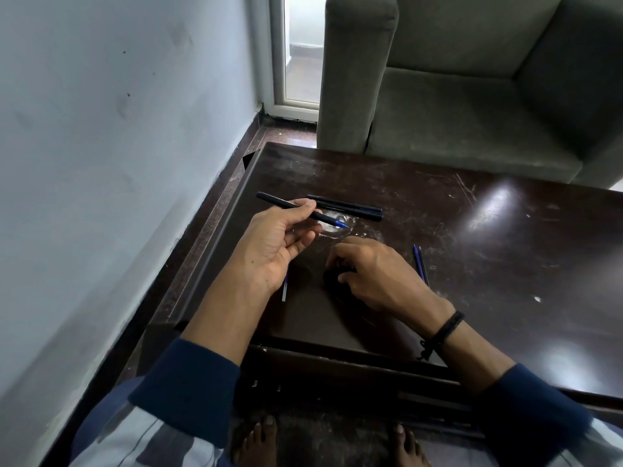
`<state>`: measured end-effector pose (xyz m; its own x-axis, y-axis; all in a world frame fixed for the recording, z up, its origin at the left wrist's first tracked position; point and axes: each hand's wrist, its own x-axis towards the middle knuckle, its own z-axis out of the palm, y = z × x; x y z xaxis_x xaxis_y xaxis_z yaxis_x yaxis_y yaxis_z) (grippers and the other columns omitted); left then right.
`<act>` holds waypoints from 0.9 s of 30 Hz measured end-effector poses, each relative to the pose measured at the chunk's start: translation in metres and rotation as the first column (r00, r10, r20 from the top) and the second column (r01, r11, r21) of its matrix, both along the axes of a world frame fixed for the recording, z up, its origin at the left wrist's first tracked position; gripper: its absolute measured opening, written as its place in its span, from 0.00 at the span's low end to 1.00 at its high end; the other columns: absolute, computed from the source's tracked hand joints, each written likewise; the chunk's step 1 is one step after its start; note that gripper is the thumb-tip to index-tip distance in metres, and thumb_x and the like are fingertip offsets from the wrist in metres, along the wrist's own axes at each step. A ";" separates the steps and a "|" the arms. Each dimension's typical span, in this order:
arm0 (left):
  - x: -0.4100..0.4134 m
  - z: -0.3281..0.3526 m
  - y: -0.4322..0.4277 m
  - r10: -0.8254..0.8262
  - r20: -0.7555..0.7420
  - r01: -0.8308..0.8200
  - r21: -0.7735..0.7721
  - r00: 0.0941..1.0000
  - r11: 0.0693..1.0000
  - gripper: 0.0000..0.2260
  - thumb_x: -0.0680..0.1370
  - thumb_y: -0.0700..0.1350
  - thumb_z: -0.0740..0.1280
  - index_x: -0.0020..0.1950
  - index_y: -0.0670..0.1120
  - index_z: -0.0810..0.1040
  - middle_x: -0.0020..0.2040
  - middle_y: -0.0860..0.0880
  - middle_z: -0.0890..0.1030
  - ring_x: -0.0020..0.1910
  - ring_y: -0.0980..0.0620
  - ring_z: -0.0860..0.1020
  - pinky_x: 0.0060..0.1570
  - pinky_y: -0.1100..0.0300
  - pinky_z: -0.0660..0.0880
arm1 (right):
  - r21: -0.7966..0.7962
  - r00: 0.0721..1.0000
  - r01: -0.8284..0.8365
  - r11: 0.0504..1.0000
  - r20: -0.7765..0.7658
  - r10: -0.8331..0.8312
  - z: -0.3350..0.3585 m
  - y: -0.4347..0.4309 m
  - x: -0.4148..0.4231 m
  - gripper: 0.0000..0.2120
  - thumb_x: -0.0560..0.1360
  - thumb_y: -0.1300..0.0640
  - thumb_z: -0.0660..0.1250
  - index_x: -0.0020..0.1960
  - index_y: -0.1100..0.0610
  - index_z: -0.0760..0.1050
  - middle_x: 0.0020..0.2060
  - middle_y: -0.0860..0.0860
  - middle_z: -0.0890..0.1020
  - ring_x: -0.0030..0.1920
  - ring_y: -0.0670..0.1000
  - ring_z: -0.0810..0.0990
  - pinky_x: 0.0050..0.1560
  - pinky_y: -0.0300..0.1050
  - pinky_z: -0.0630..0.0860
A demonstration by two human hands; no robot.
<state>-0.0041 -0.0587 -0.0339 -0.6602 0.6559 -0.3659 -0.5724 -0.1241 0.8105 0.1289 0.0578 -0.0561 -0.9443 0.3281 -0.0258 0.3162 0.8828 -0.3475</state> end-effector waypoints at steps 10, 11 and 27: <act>-0.002 -0.001 0.000 0.009 0.019 -0.009 0.034 1.000 0.999 0.03 0.77 0.37 0.72 0.46 0.44 0.83 0.43 0.45 0.86 0.40 0.51 0.85 0.41 0.64 0.80 | -0.032 0.998 0.053 0.998 0.025 -0.052 0.002 0.001 -0.002 0.08 0.76 0.59 0.72 0.54 0.51 0.83 0.54 0.44 0.80 0.58 0.49 0.78 0.50 0.41 0.69; -0.002 -0.001 0.000 0.013 0.030 -0.015 0.041 0.999 0.999 0.03 0.76 0.36 0.72 0.46 0.43 0.83 0.43 0.45 0.86 0.40 0.51 0.85 0.41 0.64 0.80 | -0.034 0.998 0.055 0.998 0.029 -0.054 0.002 0.002 -0.002 0.08 0.76 0.59 0.72 0.53 0.50 0.83 0.54 0.44 0.81 0.58 0.49 0.78 0.50 0.40 0.67; -0.003 -0.001 0.001 0.024 0.065 -0.027 0.054 0.998 0.998 0.03 0.76 0.34 0.72 0.47 0.41 0.82 0.45 0.42 0.86 0.57 0.38 0.84 0.41 0.62 0.82 | -0.152 0.989 0.140 0.978 0.071 -0.130 0.006 0.009 0.001 0.09 0.74 0.58 0.75 0.49 0.45 0.81 0.51 0.43 0.82 0.53 0.47 0.79 0.50 0.42 0.74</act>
